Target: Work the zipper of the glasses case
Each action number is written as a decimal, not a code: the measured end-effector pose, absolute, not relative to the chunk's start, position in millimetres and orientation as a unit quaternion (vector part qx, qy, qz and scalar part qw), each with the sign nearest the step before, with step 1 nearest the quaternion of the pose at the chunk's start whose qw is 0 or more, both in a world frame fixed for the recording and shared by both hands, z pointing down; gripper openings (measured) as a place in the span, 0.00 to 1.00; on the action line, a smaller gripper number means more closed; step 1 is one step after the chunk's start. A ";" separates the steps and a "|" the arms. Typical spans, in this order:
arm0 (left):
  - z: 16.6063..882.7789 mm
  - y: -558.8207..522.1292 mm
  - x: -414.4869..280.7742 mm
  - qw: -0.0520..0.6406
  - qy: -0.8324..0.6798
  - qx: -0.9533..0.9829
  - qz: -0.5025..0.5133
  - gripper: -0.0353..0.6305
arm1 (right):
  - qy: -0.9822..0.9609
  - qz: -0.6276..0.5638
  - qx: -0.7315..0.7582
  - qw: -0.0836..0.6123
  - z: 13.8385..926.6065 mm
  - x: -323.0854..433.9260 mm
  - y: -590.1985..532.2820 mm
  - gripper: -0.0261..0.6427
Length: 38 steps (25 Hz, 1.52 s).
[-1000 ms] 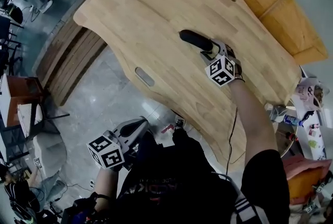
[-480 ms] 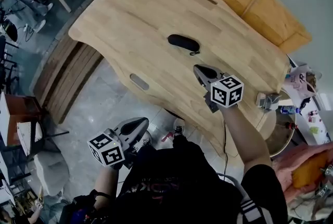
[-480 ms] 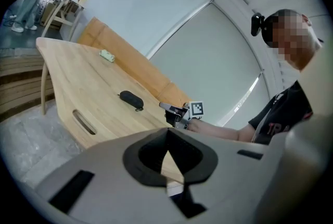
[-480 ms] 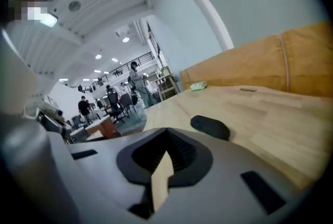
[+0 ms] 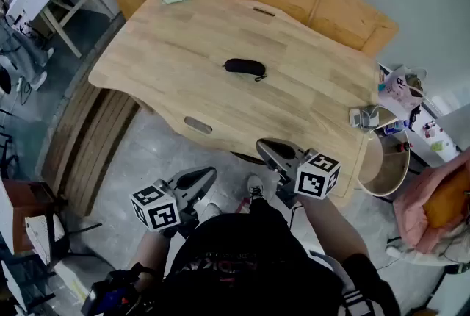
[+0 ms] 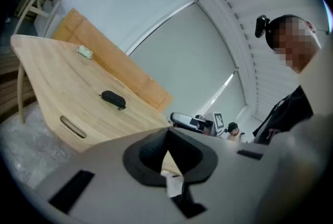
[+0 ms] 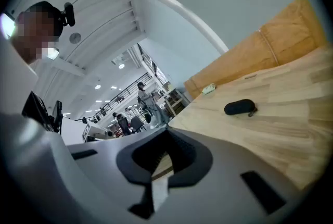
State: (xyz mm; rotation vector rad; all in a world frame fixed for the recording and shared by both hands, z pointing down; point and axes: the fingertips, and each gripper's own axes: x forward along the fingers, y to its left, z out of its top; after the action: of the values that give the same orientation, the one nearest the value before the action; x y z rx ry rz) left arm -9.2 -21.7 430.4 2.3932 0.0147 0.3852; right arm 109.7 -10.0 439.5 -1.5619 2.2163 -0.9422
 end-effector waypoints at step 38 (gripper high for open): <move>436.3 28.5 -105.8 0.325 0.119 0.924 0.164 0.07 | 0.751 -0.320 -0.554 0.162 431.9 -79.8 55.5 0.06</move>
State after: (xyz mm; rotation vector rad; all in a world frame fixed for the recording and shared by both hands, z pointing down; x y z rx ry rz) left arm -105.8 28.5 436.3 2.4215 0.3122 0.4294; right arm -79.8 55.5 431.9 -1.5803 2.1445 -0.9134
